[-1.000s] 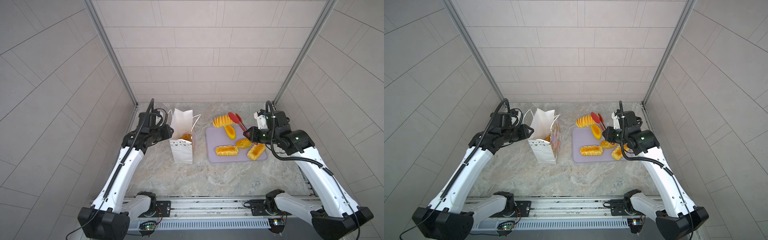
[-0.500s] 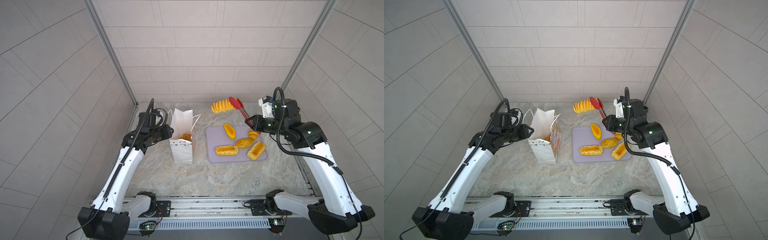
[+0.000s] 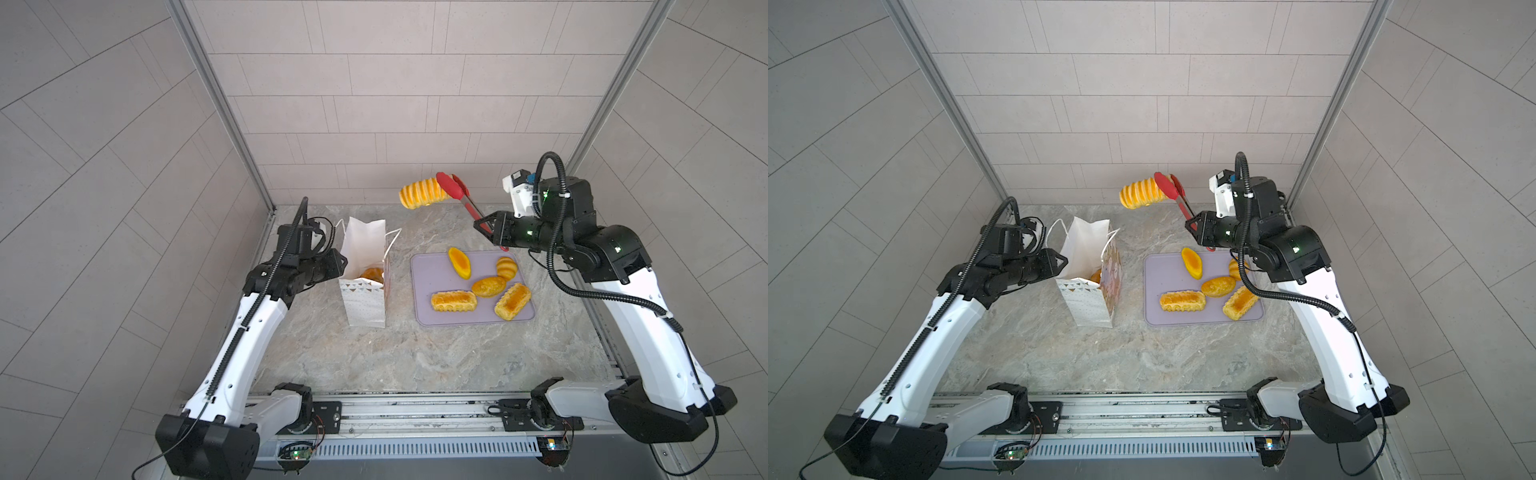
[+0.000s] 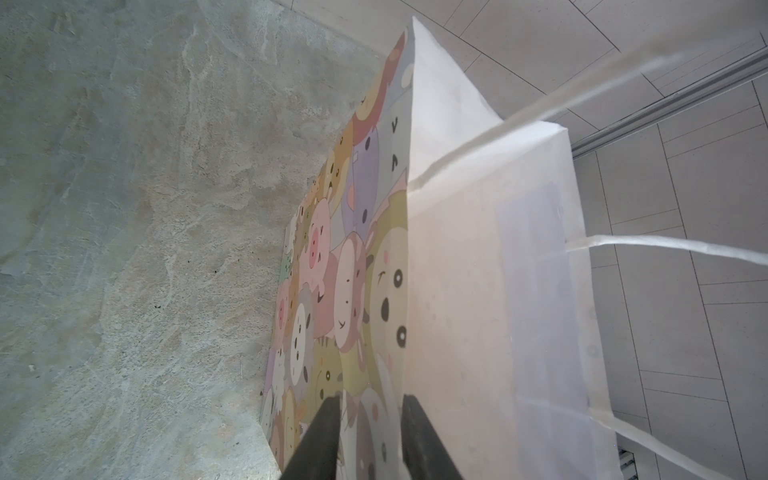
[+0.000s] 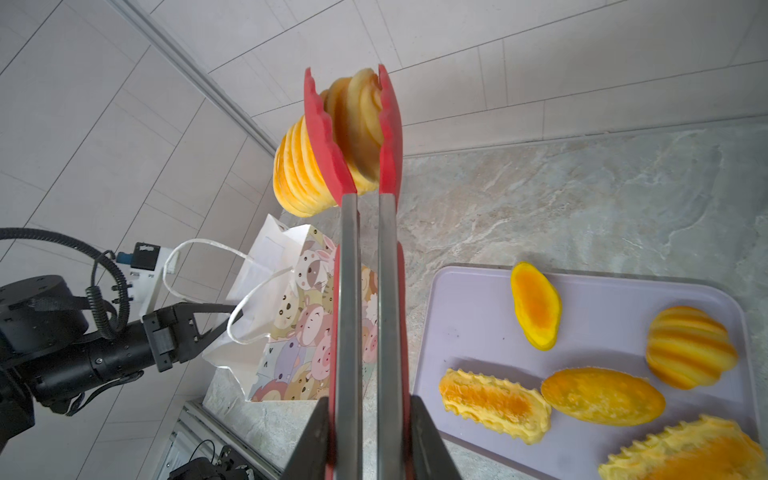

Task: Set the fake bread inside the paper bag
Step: 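Lift the spiral bread with the tongs and carry it over the bag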

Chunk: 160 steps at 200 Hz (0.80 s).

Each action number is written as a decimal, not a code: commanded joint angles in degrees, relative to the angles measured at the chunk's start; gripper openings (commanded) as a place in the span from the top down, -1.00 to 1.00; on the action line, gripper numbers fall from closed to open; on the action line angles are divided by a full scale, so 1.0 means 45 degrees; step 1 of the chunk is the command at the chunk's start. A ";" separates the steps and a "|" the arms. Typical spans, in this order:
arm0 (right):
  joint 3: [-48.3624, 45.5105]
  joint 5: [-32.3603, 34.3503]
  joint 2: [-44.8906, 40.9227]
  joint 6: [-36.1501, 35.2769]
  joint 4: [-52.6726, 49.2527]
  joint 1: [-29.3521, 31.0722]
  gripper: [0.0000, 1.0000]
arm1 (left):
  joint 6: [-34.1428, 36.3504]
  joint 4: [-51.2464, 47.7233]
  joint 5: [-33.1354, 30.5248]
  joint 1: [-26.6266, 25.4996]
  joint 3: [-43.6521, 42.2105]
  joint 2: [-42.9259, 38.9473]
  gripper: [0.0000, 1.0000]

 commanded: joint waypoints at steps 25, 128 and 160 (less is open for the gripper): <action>0.2003 0.1195 0.0994 -0.0564 0.0127 0.1905 0.61 | 0.0096 0.0029 0.0008 0.0040 0.0264 -0.0210 0.38; 0.4854 0.3974 0.3313 -0.2508 -0.2319 0.4727 0.62 | 0.0119 -0.0166 -0.0114 0.0049 0.0242 -0.0516 0.39; 0.5623 0.4722 0.3970 -0.3005 -0.3139 0.5490 0.63 | 0.0143 -0.0209 -0.0111 0.0034 0.0222 -0.0558 0.46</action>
